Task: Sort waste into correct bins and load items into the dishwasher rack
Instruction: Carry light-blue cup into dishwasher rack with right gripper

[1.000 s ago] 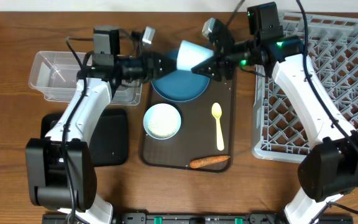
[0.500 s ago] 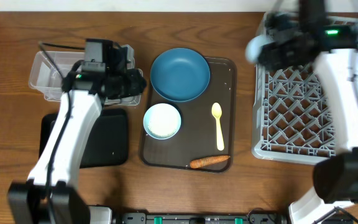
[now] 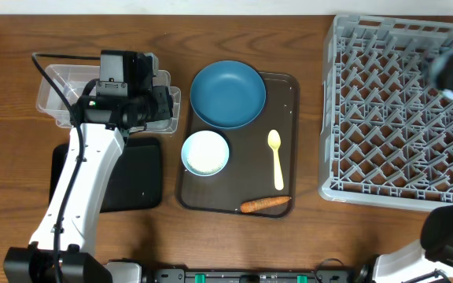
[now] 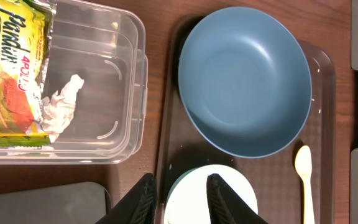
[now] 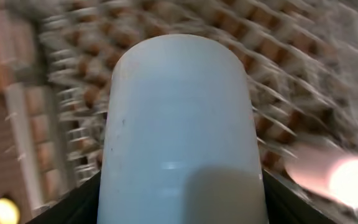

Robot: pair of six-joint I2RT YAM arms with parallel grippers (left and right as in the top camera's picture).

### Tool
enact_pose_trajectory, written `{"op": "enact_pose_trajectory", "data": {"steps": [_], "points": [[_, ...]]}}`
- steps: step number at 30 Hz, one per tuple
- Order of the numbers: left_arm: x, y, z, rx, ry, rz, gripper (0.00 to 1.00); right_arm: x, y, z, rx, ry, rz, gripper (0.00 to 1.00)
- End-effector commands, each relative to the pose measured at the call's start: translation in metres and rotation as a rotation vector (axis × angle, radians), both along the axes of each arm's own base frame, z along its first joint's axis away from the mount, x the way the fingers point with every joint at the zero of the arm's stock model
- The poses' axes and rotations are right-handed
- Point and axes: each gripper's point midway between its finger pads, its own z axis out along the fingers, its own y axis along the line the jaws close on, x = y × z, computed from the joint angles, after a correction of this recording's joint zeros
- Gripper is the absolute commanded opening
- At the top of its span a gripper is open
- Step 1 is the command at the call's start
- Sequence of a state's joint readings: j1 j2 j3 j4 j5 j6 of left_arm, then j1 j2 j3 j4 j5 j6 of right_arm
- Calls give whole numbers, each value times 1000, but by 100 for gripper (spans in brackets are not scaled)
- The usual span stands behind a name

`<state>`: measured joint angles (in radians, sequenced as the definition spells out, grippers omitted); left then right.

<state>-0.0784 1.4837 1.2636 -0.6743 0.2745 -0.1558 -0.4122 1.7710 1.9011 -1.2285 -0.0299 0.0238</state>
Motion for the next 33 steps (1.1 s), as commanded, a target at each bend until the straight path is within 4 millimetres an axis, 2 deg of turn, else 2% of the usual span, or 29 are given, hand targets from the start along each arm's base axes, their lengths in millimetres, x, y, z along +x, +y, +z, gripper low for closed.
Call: {"op": "enact_pose_trajectory", "data": {"steps": [1,5,10,24,31,33], "points": [[2,5,0,22,-4,5,30,-17,-37,1,5,11,-158,1],[2,5,0,22,-4,5,30,-37,-61,-16,27,78,-230,1],[2,5,0,22,-4,5,31,-50,-76,-39,51,161,-276,1],[0,5,-1,22,3,5,31,-46,-83,-110,120,336,-279,1],[0,5,-1,23,5,5,31,-51,-88,-135,143,404,-290,1],[0,5,-1,23,6,5,31,-52,-88,-141,152,421,-291,6]]}}
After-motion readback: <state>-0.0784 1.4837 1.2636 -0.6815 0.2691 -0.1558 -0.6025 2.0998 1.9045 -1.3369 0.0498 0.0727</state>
